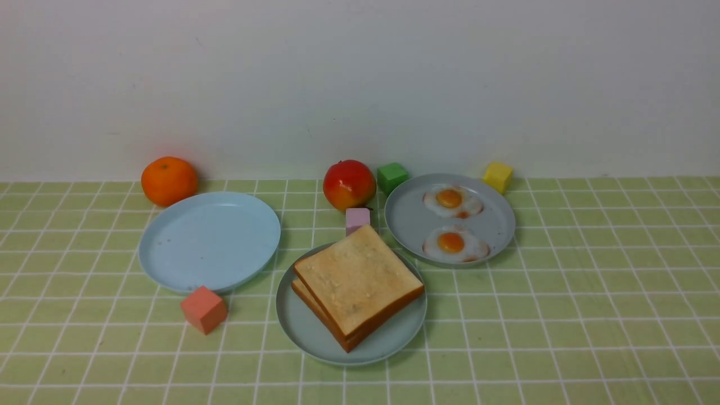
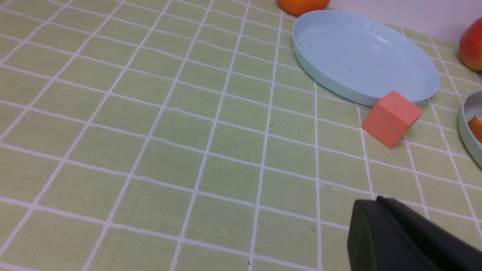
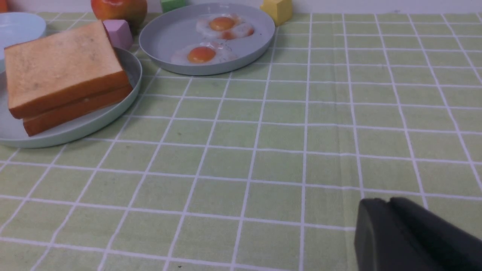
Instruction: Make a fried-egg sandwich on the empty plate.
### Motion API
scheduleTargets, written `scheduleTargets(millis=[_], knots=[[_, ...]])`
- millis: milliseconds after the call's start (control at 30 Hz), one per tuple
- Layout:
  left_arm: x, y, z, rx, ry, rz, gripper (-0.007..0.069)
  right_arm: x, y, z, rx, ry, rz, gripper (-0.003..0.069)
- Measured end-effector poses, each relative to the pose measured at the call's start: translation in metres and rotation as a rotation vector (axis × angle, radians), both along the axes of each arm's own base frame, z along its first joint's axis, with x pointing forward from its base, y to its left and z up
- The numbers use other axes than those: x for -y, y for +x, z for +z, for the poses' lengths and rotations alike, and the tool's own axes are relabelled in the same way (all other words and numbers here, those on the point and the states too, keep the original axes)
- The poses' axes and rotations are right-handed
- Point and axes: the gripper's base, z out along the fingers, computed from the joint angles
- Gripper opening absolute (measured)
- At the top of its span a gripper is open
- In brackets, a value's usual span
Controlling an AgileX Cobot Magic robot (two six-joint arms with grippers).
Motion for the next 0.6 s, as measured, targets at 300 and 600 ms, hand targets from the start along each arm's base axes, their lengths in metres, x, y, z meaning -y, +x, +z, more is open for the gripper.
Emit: scheduleTargets(millis=[300, 600], knots=[[0.0000, 0.0000, 0.0000, 0.000, 0.000, 0.000, -0.0010, 0.0000, 0.0000, 0.0000, 0.000, 0.000, 0.000, 0.0074], [0.0000, 0.0000, 0.0000, 0.000, 0.000, 0.000, -0.0002, 0.0000, 0.0000, 0.0000, 0.000, 0.000, 0.000, 0.0083]])
